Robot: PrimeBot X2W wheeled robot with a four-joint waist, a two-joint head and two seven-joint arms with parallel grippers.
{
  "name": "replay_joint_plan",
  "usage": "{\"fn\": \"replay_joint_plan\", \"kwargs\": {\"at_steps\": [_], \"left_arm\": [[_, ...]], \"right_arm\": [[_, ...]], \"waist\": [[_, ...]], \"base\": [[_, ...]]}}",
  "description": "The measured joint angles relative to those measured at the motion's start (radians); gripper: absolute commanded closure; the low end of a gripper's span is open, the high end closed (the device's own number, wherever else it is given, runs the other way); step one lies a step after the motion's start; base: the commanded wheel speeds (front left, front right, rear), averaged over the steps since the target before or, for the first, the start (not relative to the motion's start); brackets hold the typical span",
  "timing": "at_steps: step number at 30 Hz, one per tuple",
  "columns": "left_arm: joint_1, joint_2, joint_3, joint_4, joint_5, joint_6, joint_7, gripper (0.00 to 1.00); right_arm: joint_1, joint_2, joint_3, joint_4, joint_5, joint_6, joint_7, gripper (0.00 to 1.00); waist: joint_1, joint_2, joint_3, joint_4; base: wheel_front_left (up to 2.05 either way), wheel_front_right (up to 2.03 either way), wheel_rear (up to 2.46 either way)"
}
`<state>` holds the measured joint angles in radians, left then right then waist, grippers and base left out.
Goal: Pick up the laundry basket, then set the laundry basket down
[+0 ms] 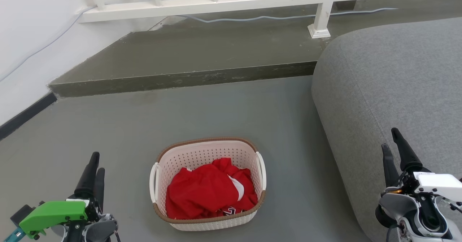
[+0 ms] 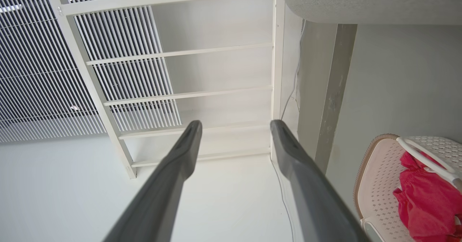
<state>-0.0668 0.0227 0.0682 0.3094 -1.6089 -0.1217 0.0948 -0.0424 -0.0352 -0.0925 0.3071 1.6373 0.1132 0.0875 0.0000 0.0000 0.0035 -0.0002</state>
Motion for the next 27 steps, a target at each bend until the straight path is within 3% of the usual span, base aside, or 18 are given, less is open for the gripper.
{"fn": "replay_joint_plan", "kwargs": {"at_steps": [17, 27], "left_arm": [[0.000, 0.003, -0.022, -0.060, 0.030, 0.000, -0.064, 0.00], [-0.001, 0.038, -0.065, -0.091, 0.179, 0.000, -0.111, 0.00]], "right_arm": [[-0.015, -0.003, 0.077, -0.057, -0.067, 0.000, -0.052, 0.00], [-0.035, -0.032, 0.150, -0.079, -0.172, 0.000, -0.099, 0.00]], "waist": [[0.0000, 0.0000, 0.001, 0.000], [0.0000, 0.0000, 0.003, 0.000]], "base": [[0.00, 0.00, 0.00], [0.00, 0.00, 0.00]]}}
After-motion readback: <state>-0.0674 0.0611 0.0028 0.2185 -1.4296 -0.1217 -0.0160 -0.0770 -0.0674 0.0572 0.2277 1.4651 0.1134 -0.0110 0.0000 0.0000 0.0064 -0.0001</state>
